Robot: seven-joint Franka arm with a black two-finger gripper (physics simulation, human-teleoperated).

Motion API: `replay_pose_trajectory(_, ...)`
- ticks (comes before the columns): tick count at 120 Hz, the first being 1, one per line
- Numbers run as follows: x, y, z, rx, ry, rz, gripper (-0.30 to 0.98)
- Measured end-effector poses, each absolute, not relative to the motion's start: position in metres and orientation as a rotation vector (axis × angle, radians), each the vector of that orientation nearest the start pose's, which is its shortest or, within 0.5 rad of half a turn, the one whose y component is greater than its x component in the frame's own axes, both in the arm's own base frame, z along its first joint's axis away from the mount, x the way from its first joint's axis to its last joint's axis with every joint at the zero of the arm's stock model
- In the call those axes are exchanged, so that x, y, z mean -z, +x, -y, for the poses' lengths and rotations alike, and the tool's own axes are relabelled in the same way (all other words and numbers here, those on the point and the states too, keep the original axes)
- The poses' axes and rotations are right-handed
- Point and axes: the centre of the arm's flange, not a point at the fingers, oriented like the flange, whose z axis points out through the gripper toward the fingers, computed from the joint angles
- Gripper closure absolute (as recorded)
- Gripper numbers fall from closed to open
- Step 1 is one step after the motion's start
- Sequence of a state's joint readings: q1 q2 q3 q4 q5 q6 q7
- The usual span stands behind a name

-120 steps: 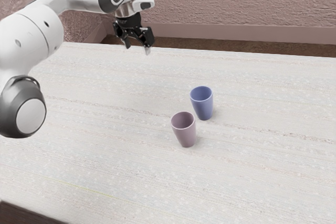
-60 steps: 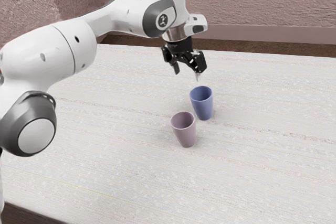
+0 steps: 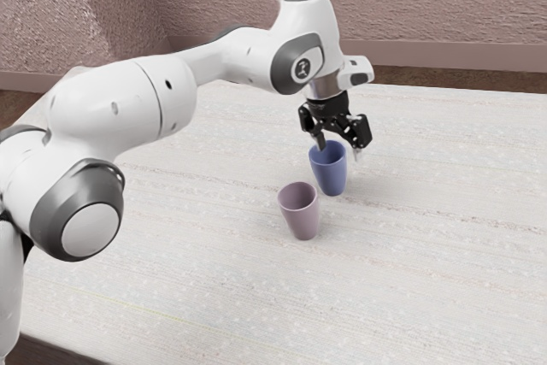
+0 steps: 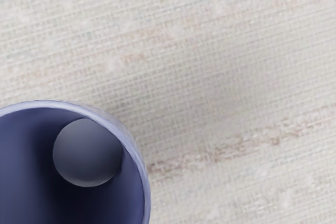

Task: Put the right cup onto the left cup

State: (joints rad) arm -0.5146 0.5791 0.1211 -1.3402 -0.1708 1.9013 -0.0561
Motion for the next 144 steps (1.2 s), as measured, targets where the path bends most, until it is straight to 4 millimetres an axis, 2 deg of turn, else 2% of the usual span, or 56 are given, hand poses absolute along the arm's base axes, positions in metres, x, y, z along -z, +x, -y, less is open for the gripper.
replay_pose_trajectory(16,-0.38,0.659,0.3,-0.062,-3.192,-0.452,0.02)
replay_pose_trajectory(36,-0.375,0.67,0.302,-0.037,-3.193,-0.433,0.02)
replay_pose_trajectory(68,-0.353,0.672,0.307,-0.075,-3.189,-0.416,0.03)
replay_pose_trajectory(80,-0.348,0.672,0.307,-0.087,-3.187,-0.408,0.15)
replay_pose_trajectory(97,-0.345,0.671,0.305,-0.096,-3.187,-0.392,0.46)
replay_pose_trajectory(108,-0.345,0.671,0.304,-0.096,-3.188,-0.383,0.59)
replay_pose_trajectory(123,-0.347,0.672,0.301,-0.094,-3.187,-0.371,0.69)
replay_pose_trajectory(144,-0.34,0.67,0.297,-0.121,-3.187,-0.349,0.76)
